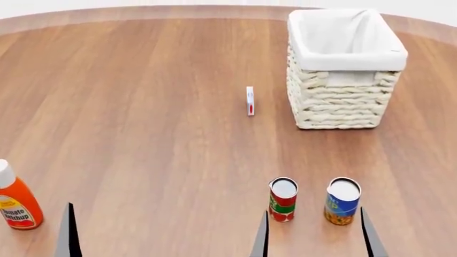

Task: Pick up the tomato sauce, and put it in the basket.

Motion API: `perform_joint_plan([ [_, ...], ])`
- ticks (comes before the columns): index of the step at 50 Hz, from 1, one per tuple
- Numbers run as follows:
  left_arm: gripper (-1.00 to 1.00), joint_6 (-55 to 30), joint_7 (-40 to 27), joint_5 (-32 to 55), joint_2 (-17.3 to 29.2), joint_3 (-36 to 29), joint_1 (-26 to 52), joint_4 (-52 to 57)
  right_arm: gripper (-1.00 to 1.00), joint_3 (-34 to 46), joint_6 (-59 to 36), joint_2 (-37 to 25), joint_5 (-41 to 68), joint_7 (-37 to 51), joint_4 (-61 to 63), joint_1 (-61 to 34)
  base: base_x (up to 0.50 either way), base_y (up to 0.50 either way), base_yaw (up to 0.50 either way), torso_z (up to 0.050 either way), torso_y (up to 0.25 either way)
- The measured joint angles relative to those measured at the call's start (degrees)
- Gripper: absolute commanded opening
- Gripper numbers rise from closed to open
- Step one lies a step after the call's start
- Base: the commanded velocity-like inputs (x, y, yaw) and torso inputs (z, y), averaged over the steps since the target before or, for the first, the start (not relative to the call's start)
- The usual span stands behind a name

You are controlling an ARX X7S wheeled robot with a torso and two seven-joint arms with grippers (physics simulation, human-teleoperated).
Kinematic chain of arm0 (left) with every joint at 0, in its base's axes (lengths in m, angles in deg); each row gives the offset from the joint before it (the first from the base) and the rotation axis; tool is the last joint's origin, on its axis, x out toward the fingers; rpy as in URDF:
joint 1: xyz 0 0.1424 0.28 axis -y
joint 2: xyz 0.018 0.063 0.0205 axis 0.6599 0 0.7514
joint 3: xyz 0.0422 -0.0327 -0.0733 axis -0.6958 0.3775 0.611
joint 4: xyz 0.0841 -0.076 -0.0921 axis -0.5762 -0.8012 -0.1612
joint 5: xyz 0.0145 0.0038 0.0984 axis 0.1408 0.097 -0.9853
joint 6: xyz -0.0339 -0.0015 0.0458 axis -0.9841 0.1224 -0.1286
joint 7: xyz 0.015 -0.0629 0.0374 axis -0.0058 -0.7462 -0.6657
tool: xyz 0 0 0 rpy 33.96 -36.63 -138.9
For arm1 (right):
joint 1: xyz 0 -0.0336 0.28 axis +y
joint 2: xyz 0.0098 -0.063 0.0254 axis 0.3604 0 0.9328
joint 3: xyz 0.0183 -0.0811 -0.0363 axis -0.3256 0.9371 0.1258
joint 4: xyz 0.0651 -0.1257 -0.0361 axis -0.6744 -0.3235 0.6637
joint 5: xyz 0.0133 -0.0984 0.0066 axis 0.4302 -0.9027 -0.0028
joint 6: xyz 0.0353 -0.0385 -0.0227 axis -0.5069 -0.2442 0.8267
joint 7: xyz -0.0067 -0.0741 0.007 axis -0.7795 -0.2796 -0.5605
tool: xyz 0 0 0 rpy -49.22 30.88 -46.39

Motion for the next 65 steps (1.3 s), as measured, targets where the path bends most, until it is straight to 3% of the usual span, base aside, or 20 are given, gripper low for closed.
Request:
perform_joint_plan([
  [65, 1.00, -1.30, -2.57, 0.79, 1.82, -1.69, 0.55, -0.25, 1.00, 1.42, -0.38, -2.28, 3.88, 1.32, -1.42, -0.69, 0.12, 0.00, 0.00, 0.000, 0.000],
])
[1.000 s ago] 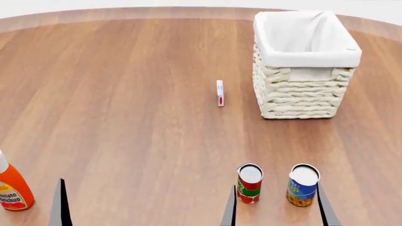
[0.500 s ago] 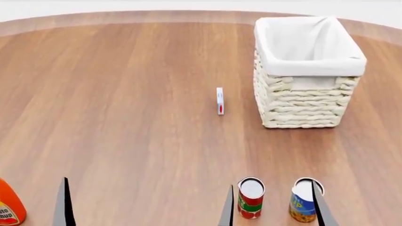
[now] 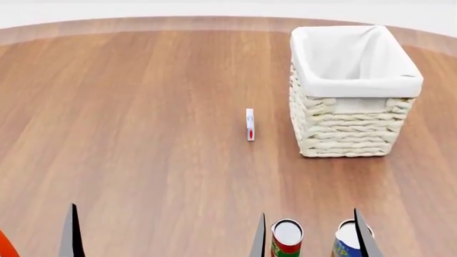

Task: Pick up the tomato sauce, and put it in the basket.

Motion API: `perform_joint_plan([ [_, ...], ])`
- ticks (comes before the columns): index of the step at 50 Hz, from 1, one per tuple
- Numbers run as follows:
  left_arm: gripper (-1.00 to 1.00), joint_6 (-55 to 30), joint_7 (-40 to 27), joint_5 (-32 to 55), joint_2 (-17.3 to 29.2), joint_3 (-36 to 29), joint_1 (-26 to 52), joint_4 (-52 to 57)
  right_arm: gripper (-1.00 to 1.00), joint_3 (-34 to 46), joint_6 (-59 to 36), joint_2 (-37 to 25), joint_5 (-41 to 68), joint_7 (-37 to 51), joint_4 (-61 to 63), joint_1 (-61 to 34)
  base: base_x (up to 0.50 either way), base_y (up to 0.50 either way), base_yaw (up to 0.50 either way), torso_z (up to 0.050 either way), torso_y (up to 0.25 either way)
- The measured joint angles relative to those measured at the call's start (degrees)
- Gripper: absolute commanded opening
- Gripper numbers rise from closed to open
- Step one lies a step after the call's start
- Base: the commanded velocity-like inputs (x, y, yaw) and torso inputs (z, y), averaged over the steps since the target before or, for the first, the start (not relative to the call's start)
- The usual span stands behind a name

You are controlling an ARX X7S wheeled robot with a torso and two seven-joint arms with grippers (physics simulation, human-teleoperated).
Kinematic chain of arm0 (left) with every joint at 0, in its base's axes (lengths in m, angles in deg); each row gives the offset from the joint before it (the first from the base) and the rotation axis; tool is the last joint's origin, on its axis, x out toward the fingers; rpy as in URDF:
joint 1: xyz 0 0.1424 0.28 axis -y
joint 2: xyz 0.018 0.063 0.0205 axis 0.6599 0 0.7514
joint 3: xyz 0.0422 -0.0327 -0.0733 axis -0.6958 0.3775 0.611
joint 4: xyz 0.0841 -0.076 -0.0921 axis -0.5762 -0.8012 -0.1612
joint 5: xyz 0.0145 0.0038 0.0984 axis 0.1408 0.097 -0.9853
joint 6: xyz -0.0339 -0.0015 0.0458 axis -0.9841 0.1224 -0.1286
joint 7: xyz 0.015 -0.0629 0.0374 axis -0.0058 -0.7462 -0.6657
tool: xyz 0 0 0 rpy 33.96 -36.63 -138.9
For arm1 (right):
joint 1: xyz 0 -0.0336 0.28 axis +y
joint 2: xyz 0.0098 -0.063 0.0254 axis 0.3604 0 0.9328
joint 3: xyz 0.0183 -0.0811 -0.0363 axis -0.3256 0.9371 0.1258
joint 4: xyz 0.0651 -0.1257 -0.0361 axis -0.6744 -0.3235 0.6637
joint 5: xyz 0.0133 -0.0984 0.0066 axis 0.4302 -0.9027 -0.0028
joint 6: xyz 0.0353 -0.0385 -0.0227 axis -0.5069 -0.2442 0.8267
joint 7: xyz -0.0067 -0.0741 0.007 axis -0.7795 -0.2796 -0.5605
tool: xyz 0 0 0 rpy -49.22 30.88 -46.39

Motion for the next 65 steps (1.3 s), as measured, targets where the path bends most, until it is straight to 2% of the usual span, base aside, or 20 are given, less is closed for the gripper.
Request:
perform_joint_plan([
  [65, 1.00, 0.62, -2.20, 0.56, 1.84, -1.27, -0.53, 0.02, 1.00, 1.51, 0.12, -1.88, 0.37, 1.78, -0.07, -0.07, 0.14, 0.00, 0.00, 0.000, 0.000],
])
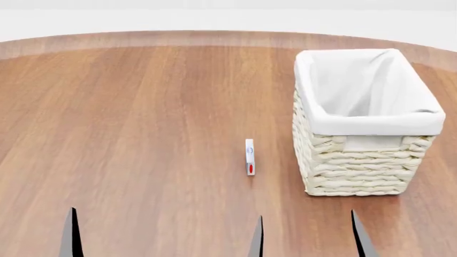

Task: Pick up the tomato sauce, and put it in the basket.

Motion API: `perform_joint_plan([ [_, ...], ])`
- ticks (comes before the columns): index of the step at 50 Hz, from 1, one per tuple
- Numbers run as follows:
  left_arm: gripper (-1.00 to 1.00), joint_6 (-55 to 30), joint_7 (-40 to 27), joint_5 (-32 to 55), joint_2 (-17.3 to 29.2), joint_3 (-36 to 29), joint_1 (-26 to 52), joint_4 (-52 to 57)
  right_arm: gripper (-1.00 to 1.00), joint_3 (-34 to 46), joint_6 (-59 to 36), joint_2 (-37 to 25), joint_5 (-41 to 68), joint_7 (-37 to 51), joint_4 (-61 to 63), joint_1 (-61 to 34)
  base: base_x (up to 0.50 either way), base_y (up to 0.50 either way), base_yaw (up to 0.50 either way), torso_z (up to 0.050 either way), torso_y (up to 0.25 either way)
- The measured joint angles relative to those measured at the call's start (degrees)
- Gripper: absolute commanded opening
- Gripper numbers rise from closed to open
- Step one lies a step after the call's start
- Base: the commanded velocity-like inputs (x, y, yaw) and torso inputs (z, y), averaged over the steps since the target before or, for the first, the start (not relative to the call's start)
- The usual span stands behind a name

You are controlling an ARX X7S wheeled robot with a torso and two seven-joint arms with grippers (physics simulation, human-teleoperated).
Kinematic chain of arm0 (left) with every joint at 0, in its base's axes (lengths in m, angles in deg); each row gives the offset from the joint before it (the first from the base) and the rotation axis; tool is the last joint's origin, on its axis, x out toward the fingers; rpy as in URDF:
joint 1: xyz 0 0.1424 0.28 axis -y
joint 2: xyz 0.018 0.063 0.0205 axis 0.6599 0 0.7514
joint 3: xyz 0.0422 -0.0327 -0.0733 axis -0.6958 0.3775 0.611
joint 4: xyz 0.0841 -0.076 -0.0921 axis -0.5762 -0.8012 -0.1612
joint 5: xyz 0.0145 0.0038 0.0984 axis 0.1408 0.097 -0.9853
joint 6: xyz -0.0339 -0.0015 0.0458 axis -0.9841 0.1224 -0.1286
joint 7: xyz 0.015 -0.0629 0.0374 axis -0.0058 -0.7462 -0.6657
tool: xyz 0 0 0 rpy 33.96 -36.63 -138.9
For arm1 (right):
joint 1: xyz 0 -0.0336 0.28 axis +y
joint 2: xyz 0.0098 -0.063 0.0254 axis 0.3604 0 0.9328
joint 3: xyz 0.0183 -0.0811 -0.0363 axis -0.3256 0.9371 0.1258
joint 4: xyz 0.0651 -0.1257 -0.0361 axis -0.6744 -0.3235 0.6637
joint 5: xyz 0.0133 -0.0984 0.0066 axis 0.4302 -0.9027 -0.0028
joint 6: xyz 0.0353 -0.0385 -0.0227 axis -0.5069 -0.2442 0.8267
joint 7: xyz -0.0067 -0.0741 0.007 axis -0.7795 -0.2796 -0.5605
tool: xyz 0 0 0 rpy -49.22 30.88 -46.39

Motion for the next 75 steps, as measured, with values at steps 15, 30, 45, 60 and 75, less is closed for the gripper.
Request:
perform_joint_plan([
  [15, 1.00, 0.03, -0.47, 0.13, 0.39, -0.21, -0.07, 0.02, 1.00, 0.41, 0.15, -0.33, -0.08, 0.43, -0.14, -0.03, 0.15, 0.00, 0.00, 0.000, 0.000],
  [30, 1.00, -0.11, -0.86, 0.40, 0.76, -0.38, 0.10, -0.06, 1.00, 0.80, 0.27, -0.62, -0.16, 0.86, -0.28, -0.07, 0.16, 0.00, 0.00, 0.000, 0.000],
  [45, 1.00, 0.00, -1.28, 0.46, 1.11, -0.65, 0.15, -0.24, 1.00, 1.04, 0.57, -1.00, -0.02, 1.26, -0.54, -0.06, 0.16, 0.00, 0.00, 0.000, 0.000],
  [60, 1.00, 0.15, -1.74, 0.52, 1.48, -0.97, 0.11, -0.28, 1.00, 1.10, 1.22, -1.34, 0.95, 1.57, -0.52, 0.01, 0.05, 0.00, 0.00, 0.000, 0.000],
  [75, 1.00, 0.85, -2.29, 0.93, 1.94, -1.12, 0.09, -2.05, 1.00, 1.48, 1.57, -1.31, 1.75, 1.95, -2.03, -0.35, 0.00, 0.00, 0.00, 0.000, 0.000],
])
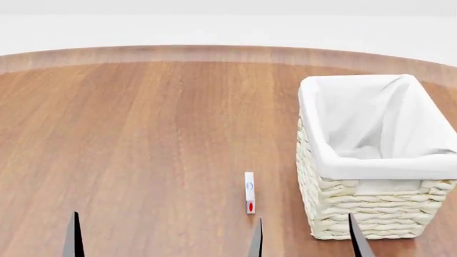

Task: Pick up the tomato sauce, and put it in the basket.

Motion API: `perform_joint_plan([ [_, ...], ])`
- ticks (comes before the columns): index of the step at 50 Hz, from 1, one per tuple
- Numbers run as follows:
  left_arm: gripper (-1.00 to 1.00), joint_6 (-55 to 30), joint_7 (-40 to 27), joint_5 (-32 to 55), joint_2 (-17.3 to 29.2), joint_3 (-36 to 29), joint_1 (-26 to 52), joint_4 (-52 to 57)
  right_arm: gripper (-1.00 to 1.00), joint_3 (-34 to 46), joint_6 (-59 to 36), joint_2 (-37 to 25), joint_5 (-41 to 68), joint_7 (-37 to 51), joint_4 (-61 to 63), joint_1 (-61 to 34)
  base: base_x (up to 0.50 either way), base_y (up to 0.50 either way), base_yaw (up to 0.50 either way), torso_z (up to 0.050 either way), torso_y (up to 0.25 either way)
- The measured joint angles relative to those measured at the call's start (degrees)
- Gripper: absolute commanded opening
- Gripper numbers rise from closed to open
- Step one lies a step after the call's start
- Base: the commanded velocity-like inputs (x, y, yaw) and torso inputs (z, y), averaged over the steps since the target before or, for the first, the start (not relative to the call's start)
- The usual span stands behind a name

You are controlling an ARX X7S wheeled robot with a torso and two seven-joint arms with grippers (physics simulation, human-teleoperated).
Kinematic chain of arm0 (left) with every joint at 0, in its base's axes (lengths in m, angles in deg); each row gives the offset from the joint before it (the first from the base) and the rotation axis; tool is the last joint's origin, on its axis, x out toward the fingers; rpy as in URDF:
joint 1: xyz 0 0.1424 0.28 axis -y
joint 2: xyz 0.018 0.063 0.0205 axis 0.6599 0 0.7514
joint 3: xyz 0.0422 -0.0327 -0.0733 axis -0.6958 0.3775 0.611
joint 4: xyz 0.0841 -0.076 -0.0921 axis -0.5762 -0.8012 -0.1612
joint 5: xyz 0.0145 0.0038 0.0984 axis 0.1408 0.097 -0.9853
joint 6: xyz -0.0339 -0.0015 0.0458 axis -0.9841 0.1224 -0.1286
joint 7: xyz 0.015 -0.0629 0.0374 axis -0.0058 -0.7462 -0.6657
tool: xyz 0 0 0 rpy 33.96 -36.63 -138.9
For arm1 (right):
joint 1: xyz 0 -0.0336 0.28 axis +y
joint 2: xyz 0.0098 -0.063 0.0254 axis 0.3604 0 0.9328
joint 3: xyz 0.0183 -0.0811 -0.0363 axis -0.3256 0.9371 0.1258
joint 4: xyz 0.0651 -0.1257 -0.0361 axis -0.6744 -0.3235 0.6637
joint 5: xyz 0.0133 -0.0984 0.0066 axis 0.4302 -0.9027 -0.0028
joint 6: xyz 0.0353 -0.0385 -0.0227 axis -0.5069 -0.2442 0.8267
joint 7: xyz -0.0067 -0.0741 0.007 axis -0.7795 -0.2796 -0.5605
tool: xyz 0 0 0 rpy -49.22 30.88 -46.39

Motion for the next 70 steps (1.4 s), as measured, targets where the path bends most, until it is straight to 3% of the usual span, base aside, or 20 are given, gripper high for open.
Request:
perform_joint_plan([
  [31, 1.00, 0.66, -0.68, 0.72, 0.80, -0.82, 0.29, -1.16, 1.00, 2.06, 2.50, 1.45, 1.11, 0.92, -14.33, -2.14, 0.00, 0.00, 0.00, 0.000, 0.000],
  [70, 1.00, 2.06, -1.25, 2.05, 1.75, -1.45, 0.84, -2.77, 1.00, 4.73, 5.25, 0.61, 3.89, 1.79, -21.02, 6.42, 0.00, 0.00, 0.00, 0.000, 0.000],
])
